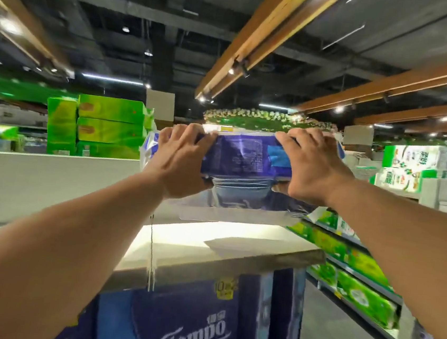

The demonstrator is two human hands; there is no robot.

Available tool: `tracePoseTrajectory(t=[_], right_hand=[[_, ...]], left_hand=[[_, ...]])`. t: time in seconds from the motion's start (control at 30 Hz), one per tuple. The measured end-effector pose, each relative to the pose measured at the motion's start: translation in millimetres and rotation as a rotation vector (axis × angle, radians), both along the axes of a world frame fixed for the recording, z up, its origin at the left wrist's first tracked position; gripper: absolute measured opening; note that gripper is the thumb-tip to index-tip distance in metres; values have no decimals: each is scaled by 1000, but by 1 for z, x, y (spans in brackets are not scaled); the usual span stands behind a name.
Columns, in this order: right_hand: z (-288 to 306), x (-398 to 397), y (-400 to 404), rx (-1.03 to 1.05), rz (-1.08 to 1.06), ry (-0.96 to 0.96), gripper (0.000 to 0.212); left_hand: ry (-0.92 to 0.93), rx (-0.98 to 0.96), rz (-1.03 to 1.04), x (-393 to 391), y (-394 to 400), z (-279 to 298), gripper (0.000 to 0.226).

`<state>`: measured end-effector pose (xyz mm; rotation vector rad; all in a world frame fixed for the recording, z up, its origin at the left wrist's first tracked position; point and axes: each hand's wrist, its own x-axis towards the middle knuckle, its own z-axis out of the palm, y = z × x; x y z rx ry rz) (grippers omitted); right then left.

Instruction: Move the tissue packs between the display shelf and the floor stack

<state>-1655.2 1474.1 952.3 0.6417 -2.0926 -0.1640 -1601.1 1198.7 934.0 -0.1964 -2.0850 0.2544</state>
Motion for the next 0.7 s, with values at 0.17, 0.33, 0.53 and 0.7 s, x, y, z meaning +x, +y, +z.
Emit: tracePoseTrajectory(t=[0.17, 0.33, 0.53, 0.7], right_hand=[[2, -136, 4, 23, 108, -126, 111], [13, -265, -4, 64, 226, -249, 115], [20, -373, -30, 49, 382, -331, 100], [55, -413, -47, 69, 389, -432, 93]], left_hand=[[-103, 10, 134, -103, 12, 2, 109], [-240, 23, 286, -198, 18, 14, 111], [-338, 45, 418, -277, 15, 32, 101], [-435, 105, 433, -315, 6, 65, 88]])
